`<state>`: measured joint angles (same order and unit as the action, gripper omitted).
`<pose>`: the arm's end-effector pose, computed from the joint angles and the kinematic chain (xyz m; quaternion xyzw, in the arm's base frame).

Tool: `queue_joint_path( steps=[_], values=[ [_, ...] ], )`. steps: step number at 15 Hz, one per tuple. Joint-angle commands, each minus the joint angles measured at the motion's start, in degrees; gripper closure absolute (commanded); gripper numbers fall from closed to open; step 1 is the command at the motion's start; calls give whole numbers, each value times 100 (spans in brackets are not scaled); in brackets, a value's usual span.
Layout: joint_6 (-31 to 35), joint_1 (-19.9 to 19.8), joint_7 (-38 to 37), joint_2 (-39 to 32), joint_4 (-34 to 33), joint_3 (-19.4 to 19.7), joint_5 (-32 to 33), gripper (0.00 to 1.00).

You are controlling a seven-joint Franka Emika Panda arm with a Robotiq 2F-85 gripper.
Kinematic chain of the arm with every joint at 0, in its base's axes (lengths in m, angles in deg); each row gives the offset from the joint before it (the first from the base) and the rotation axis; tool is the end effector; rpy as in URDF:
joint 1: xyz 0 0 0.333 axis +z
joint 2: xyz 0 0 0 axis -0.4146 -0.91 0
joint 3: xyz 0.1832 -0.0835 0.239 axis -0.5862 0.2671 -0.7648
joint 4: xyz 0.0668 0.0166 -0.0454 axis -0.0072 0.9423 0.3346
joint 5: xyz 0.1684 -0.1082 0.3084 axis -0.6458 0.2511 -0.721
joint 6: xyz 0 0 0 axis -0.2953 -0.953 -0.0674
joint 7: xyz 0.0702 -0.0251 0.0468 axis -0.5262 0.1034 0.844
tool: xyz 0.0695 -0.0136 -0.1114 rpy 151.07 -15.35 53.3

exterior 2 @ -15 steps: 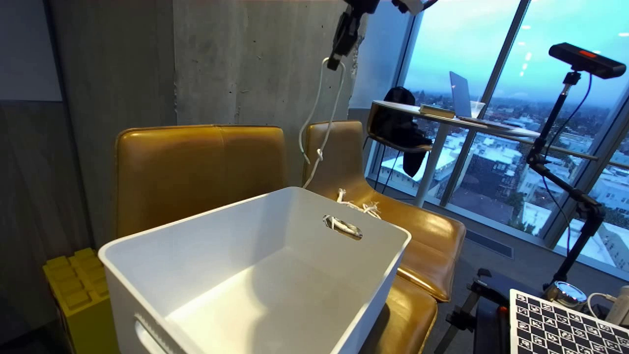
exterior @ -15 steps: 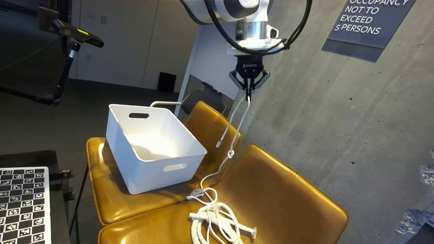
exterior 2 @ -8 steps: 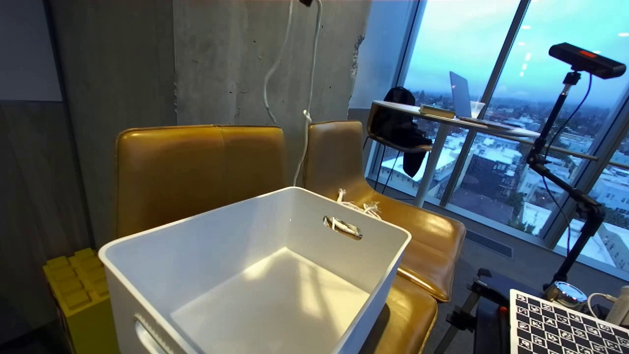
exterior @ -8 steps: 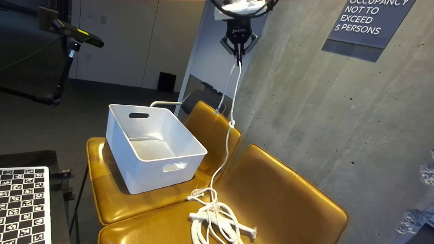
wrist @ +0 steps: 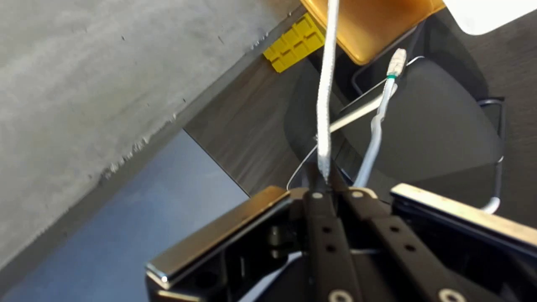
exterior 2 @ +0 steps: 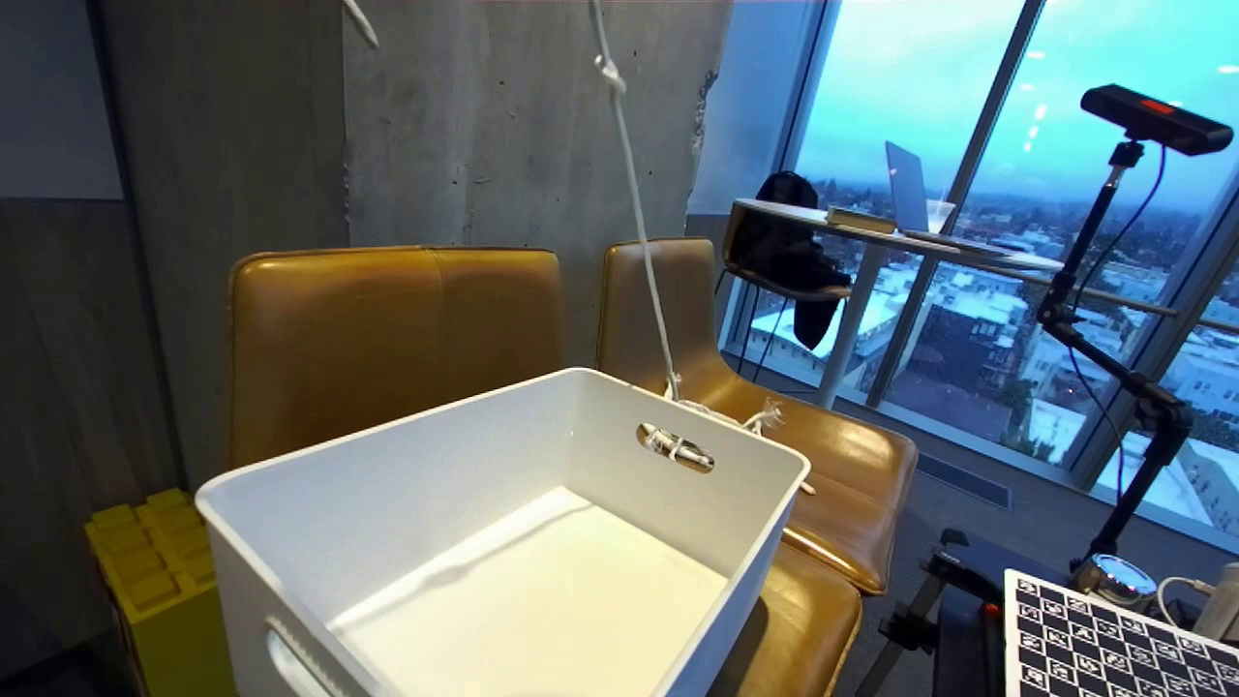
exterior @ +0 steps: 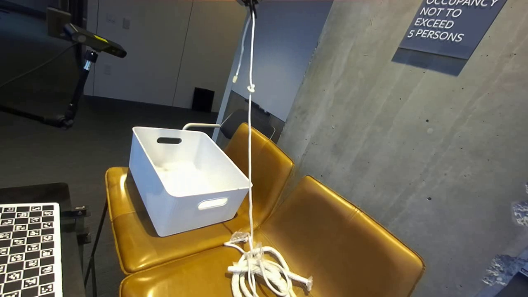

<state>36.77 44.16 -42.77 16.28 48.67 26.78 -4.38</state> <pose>0.6375 0.2373 0.6965 0.8535 0.3956 0.3032 0.1517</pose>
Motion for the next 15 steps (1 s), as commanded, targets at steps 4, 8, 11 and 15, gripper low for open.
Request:
queue_joint_path(
  steps=[4,8,11,15],
  values=[
    [-774,1259,-702,-288,-945,-163,698,99],
    [-581,1161,-855,-174,-347,-97,476,99],
    [-387,598,-910,58,494,-5,151,99],
    [-75,-124,-840,430,1724,112,-155,99]
  ],
)
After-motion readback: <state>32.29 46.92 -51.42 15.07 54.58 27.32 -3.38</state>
